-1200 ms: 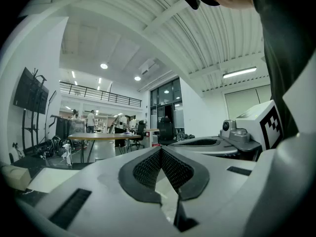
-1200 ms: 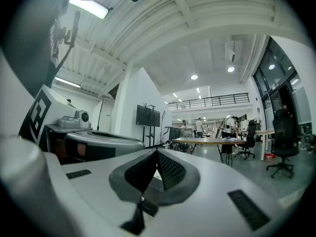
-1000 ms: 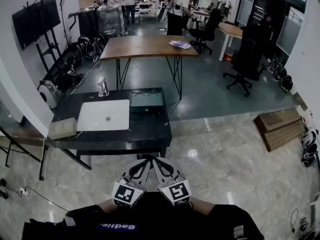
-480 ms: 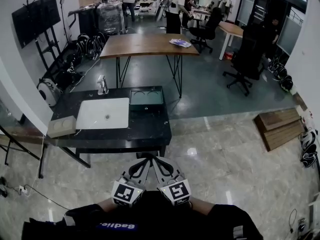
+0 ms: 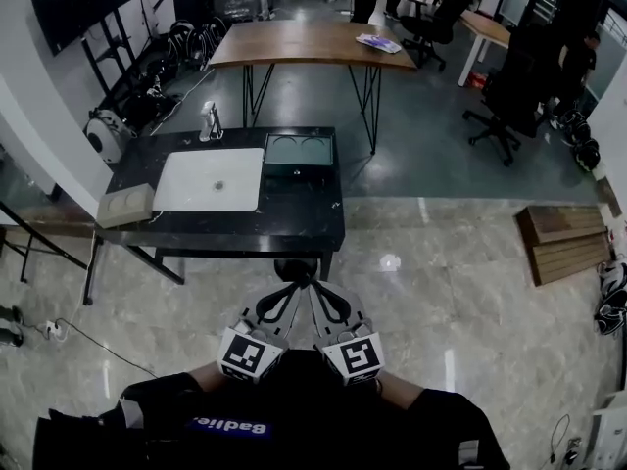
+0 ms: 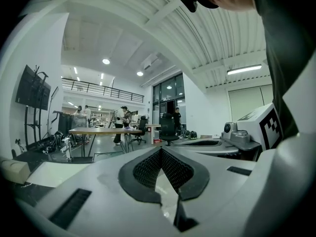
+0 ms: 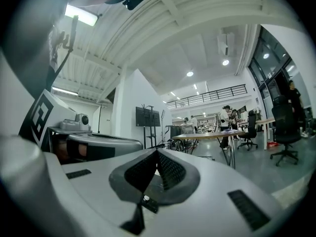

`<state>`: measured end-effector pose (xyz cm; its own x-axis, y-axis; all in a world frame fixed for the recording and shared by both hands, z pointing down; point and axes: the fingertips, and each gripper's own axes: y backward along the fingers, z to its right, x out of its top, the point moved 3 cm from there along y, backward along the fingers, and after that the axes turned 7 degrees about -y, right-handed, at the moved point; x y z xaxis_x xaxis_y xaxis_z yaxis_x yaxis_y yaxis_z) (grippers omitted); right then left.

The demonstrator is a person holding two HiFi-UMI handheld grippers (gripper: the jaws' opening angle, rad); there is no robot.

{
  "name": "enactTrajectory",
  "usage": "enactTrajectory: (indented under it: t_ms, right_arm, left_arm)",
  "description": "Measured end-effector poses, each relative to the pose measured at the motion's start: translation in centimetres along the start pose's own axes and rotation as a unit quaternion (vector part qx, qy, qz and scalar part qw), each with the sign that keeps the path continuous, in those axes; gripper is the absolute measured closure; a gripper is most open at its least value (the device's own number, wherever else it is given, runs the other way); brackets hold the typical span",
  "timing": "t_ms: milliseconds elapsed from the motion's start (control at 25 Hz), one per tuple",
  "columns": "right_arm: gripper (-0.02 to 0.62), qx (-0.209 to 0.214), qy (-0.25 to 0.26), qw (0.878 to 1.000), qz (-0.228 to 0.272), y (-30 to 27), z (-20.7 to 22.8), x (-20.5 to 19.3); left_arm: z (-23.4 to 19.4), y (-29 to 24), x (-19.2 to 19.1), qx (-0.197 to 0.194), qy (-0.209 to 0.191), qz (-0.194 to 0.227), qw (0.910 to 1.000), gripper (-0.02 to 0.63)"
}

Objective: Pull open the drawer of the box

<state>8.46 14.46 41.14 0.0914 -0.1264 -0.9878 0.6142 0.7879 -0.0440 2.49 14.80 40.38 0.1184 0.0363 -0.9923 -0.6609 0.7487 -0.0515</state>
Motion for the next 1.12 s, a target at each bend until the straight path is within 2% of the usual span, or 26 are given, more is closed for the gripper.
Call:
enactTrajectory:
  t_ms: [480,600,920,1120]
  right_arm:
    - [0.597,0.020,-0.021,0.999,0.014,2.6,8.3,-0.1]
    - [0.597,0.024,-0.035,0.999,0.002,3.0,9.3,-0.3]
    - [0.597,0.051,-0.033,0.998,-0.005,1.4,10.0,-0.3]
    - [0.597,0.055,-0.018,0.998,-0.014,-1.3,10.3,-0.5]
  left_arm:
    - [4.4,-6.9,-0.4,0.017,-0.004,-0.028,0.9995,0.604]
    - [5.1,-7.8,-0.4,0.019,-0.009,-0.037,0.9991,0.604]
    - [3.7,-8.6,-0.5,0.049,-0.009,-0.039,0.9980,0.604]
    - [1.1,-9.4,-0.9,0.058,0.000,-0.024,0.9980,0.604]
